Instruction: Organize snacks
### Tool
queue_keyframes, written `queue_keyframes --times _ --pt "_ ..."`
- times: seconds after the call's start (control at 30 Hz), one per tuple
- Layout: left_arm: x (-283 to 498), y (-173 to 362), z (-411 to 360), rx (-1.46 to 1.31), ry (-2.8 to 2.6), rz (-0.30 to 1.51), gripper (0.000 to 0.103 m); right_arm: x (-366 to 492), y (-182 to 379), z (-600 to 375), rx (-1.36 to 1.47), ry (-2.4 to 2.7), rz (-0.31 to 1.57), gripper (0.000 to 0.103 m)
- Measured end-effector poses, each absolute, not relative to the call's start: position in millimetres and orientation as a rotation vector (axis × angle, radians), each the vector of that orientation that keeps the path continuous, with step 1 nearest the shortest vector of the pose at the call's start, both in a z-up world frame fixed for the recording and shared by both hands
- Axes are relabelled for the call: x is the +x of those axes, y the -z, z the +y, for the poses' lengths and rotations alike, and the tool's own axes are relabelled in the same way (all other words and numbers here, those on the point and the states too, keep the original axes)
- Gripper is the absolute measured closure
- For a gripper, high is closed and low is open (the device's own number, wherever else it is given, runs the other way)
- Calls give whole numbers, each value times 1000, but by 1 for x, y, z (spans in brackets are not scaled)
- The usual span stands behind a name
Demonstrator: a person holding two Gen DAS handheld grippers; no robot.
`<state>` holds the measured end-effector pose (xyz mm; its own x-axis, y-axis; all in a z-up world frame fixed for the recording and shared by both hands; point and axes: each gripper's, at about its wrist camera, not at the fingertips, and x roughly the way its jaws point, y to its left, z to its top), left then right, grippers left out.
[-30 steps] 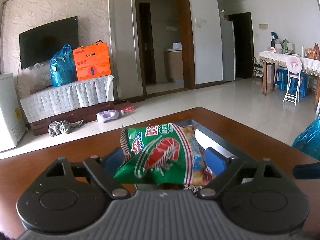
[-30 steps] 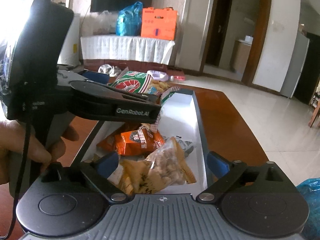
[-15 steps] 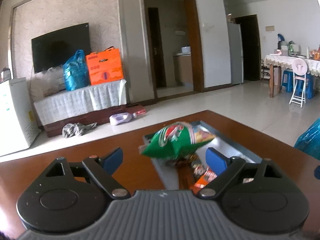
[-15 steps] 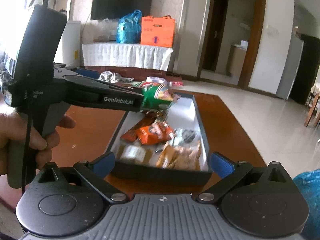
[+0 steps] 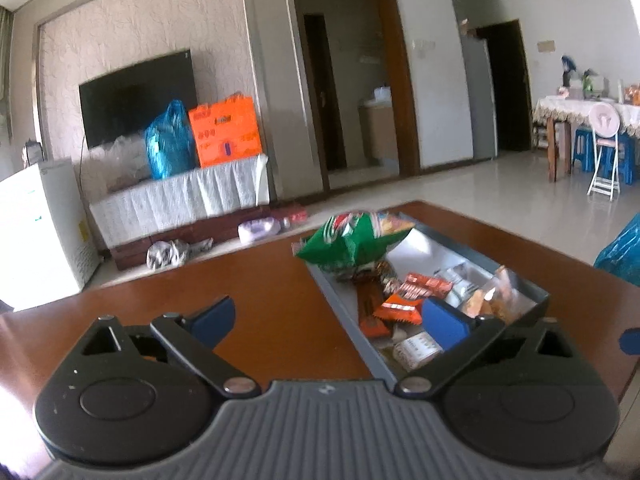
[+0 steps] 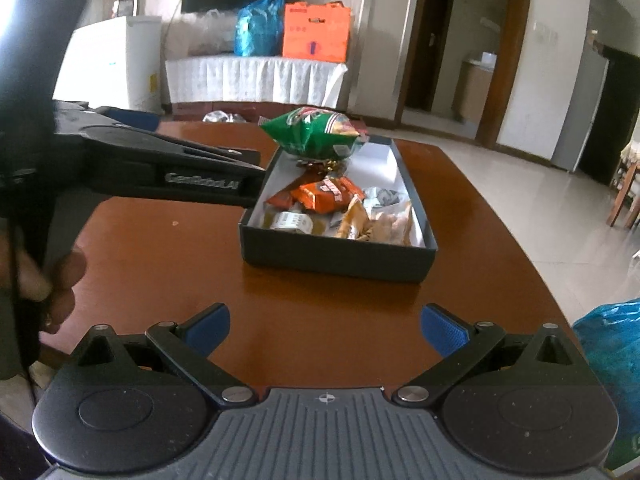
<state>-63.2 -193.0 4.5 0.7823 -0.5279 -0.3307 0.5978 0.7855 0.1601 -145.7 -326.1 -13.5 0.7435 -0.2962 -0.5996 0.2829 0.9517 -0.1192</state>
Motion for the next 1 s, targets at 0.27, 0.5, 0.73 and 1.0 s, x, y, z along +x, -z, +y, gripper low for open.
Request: queue_keyframes --times 0.27,0.5,0.73,1.0 --pt "-83 -15 -182 209 630 240 1 -145 18 -329 -23 337 668 0" --pt "-87 -14 -183 210 614 240 1 -144 20 -332 -23 339 680 0" --pt "-87 -8 -190 247 607 302 1 -142 23 -330 -29 333 690 0" --pt "-75 -2 -189 224 572 371 1 -140 24 -329 -35 328 704 0"
